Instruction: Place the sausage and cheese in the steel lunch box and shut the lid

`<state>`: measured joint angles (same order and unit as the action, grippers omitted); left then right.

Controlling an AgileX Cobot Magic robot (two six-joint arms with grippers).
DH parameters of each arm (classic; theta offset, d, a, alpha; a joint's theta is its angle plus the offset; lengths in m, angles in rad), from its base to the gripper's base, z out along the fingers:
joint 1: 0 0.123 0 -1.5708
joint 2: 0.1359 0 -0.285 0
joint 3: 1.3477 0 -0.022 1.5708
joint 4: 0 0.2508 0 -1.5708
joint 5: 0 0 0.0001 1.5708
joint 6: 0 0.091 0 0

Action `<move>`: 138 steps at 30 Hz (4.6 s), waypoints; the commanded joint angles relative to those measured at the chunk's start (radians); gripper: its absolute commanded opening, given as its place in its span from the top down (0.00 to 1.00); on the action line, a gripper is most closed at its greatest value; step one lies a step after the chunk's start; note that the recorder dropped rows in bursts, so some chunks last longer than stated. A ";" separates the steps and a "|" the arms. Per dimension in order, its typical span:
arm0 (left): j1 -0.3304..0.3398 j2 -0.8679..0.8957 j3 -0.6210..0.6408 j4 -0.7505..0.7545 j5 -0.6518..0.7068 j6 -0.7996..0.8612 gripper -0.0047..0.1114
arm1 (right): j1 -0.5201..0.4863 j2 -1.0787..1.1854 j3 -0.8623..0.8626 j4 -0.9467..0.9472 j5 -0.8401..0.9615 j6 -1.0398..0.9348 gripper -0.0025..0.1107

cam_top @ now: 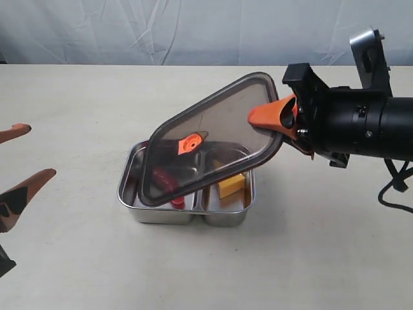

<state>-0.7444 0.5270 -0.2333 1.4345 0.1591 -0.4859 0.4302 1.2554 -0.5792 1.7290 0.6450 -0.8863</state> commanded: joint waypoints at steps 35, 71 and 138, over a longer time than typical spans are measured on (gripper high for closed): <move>0.003 -0.003 -0.006 -0.002 -0.029 -0.012 0.53 | 0.280 0.242 -0.224 -0.030 -0.389 0.139 0.99; 0.003 -0.003 -0.006 -0.002 -0.029 -0.010 0.53 | 0.280 0.242 -0.174 -0.334 -0.339 0.232 0.99; 0.003 -0.003 -0.006 -0.006 -0.031 -0.008 0.53 | 0.280 0.242 -0.174 -1.051 -0.227 0.707 0.49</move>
<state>-0.7444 0.5270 -0.2333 1.4348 0.1277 -0.4864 0.7100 1.4981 -0.7563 0.6908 0.4158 -0.1838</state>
